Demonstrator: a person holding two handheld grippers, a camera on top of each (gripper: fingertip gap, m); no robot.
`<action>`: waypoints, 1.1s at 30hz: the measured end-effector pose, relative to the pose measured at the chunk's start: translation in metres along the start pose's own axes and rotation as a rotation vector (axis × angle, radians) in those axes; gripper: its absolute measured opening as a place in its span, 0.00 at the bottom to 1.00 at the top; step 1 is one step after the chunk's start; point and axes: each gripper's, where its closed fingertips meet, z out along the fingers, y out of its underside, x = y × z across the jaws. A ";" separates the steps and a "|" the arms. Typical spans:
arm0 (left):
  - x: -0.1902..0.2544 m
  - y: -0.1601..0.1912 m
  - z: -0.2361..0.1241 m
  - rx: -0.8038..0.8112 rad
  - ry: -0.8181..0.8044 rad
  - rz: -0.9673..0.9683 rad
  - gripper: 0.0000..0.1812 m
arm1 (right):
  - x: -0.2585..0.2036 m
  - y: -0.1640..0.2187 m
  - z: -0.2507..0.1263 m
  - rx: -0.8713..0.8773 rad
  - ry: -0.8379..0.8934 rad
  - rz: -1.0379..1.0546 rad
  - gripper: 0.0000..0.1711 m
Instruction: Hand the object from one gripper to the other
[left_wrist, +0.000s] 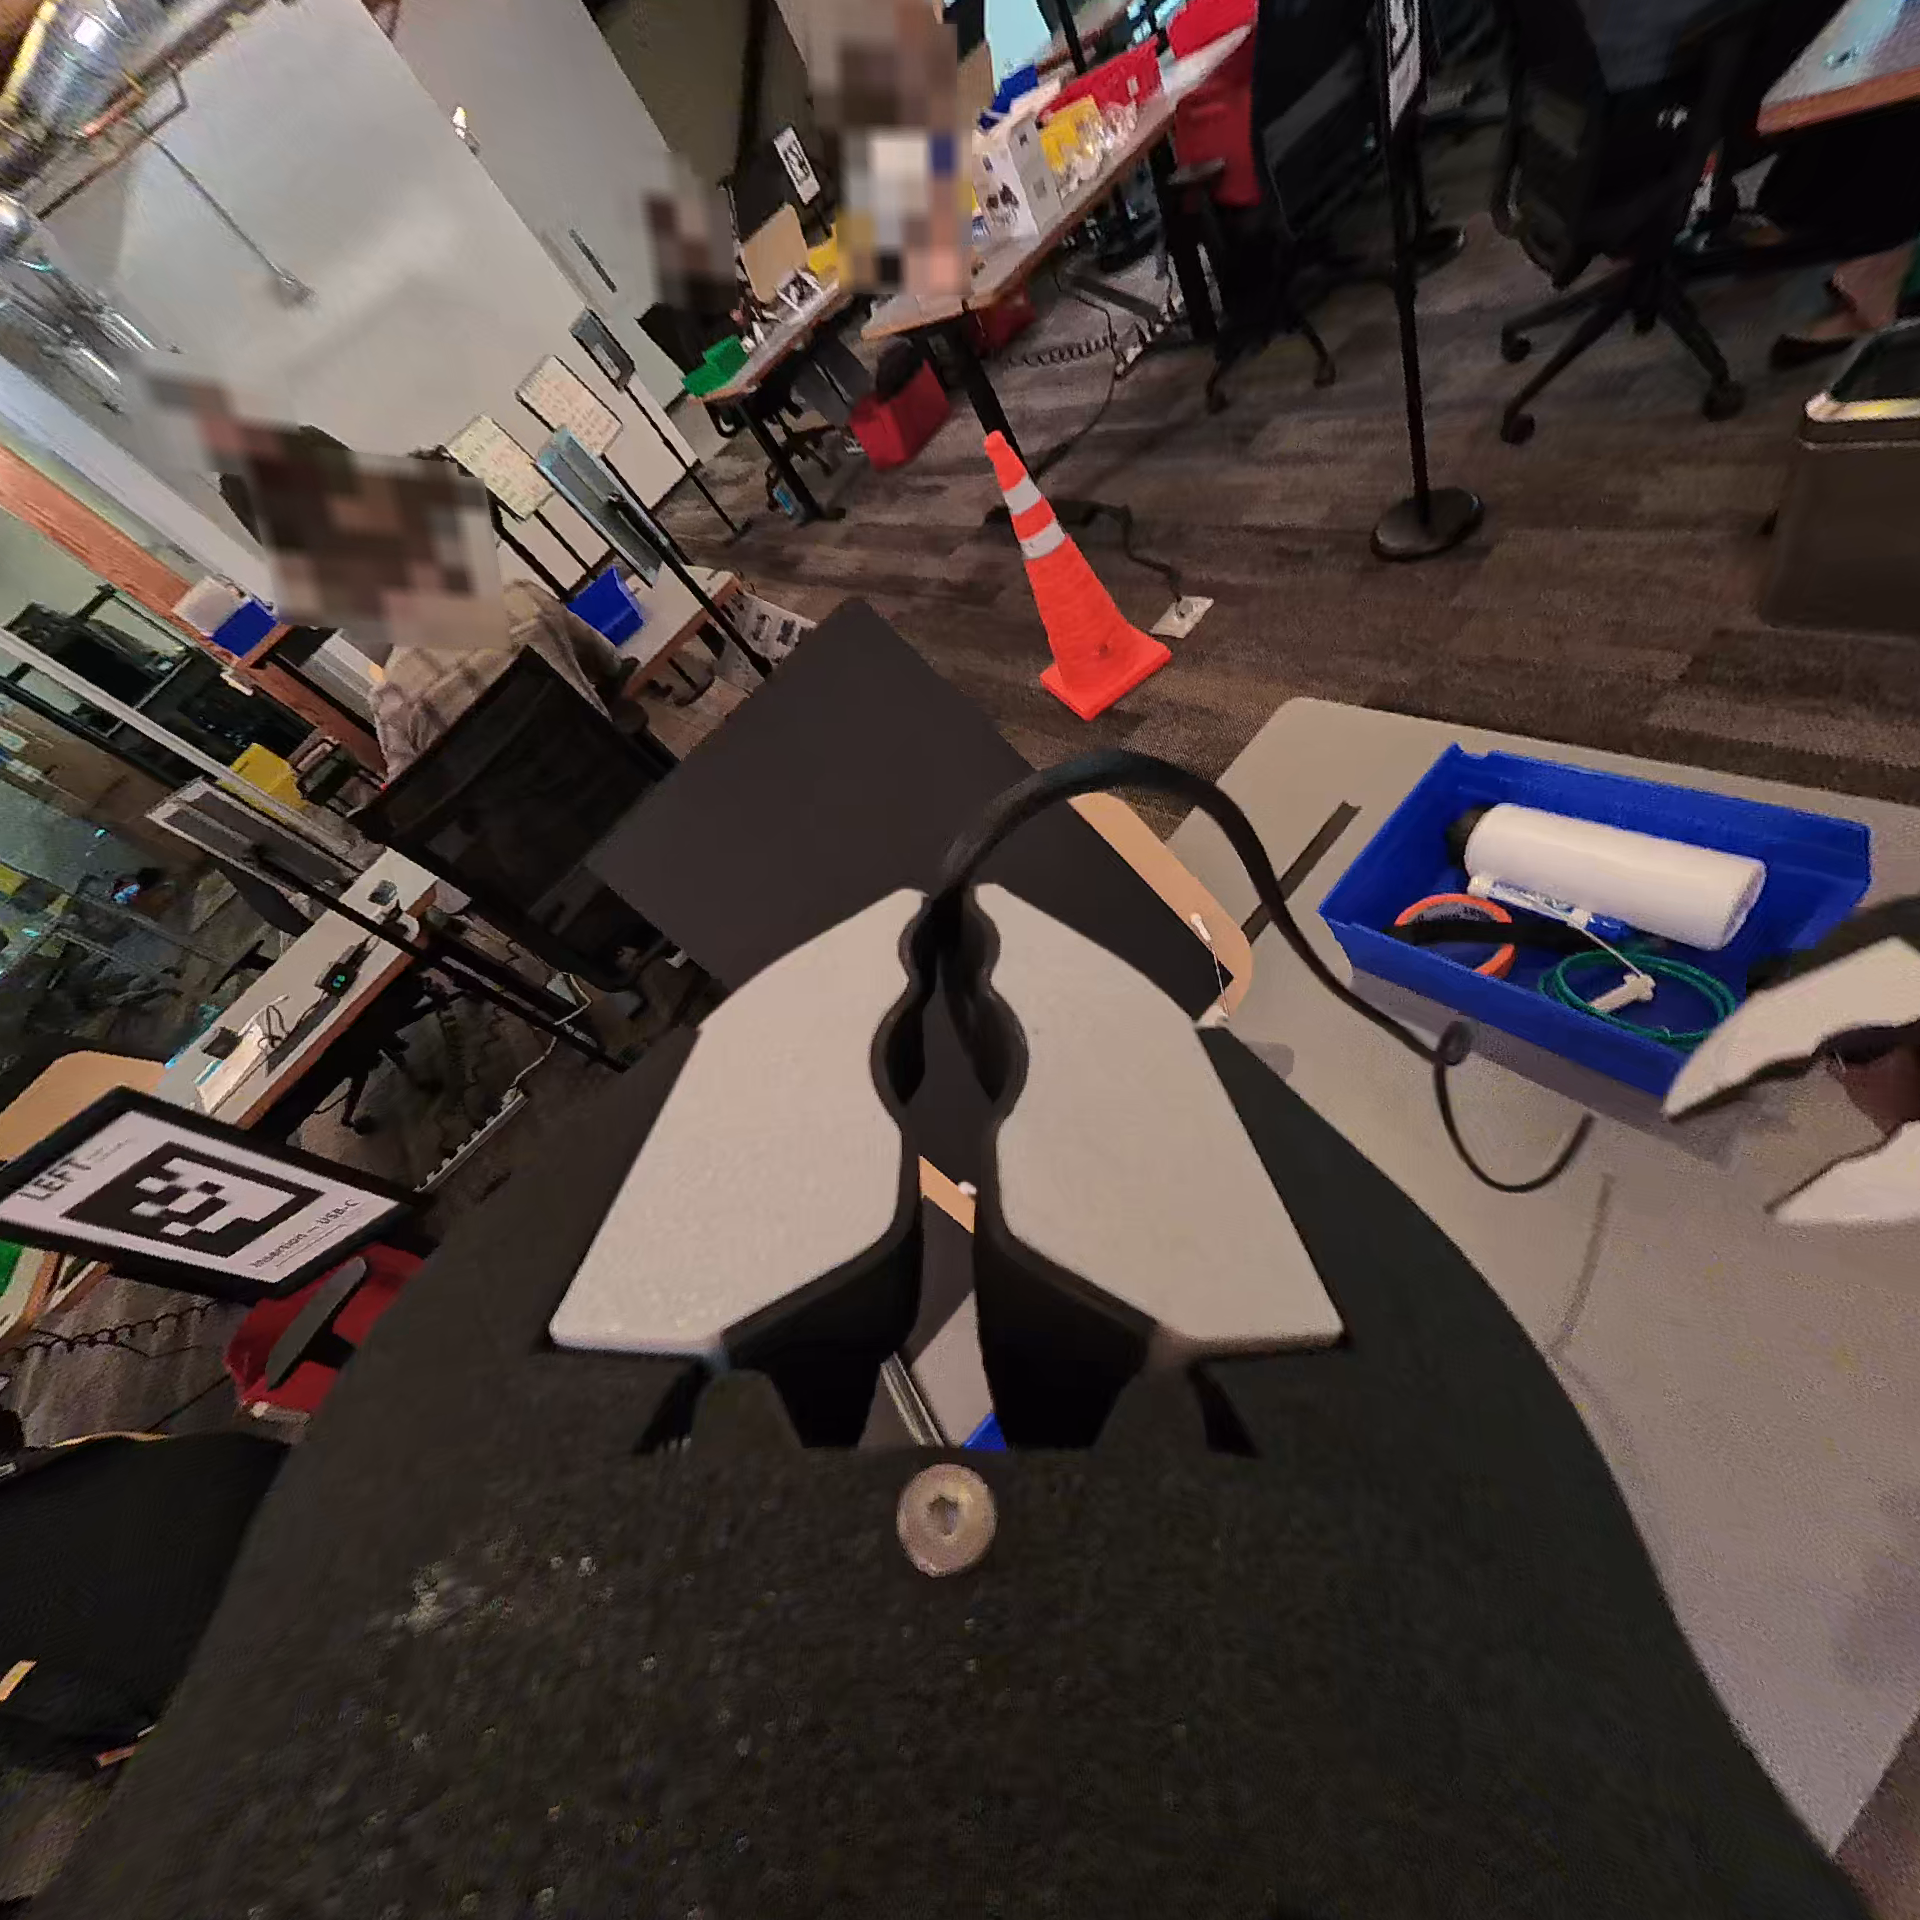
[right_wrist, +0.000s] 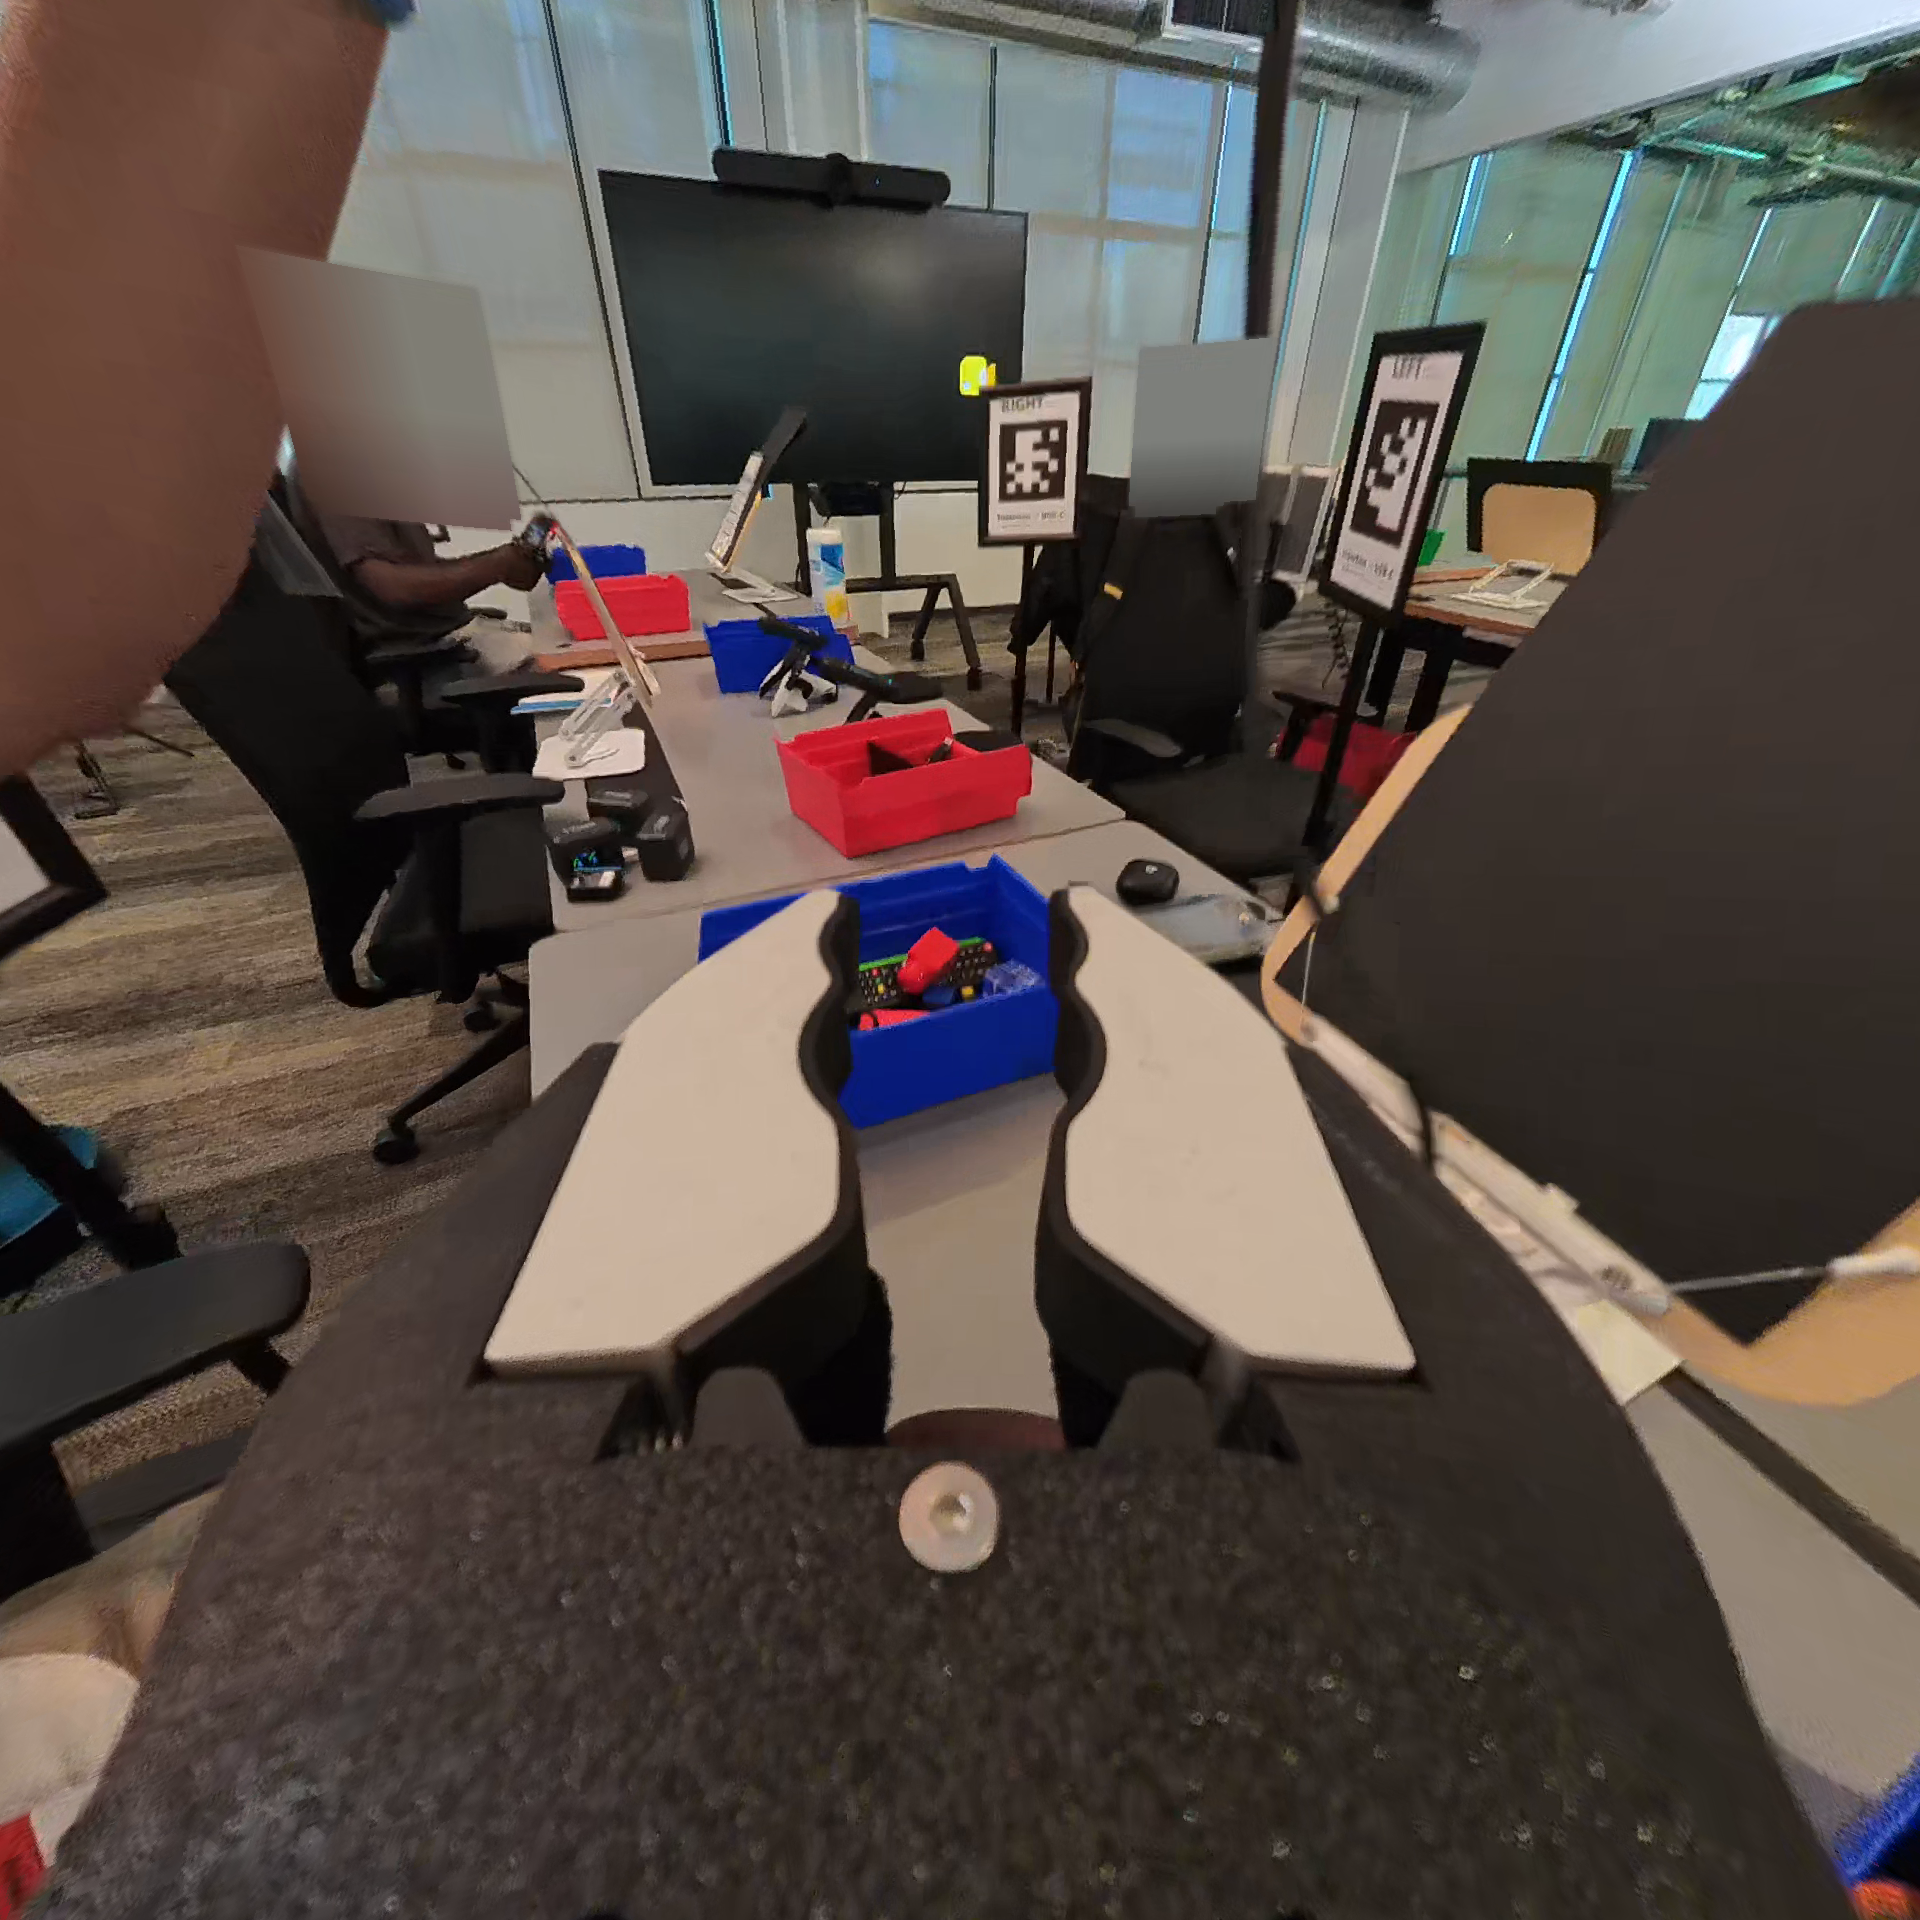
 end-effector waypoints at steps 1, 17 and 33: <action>0.006 0.002 0.003 -0.011 0.013 0.007 0.02 | 0.003 -0.015 0.003 0.010 -0.002 0.000 0.21; 0.073 0.020 0.012 -0.035 0.143 0.092 0.02 | 0.031 -0.124 0.088 0.018 0.031 -0.059 0.00; 0.151 0.201 0.029 0.193 0.671 -0.498 0.19 | 0.014 -0.094 0.109 -0.097 -0.163 0.156 0.00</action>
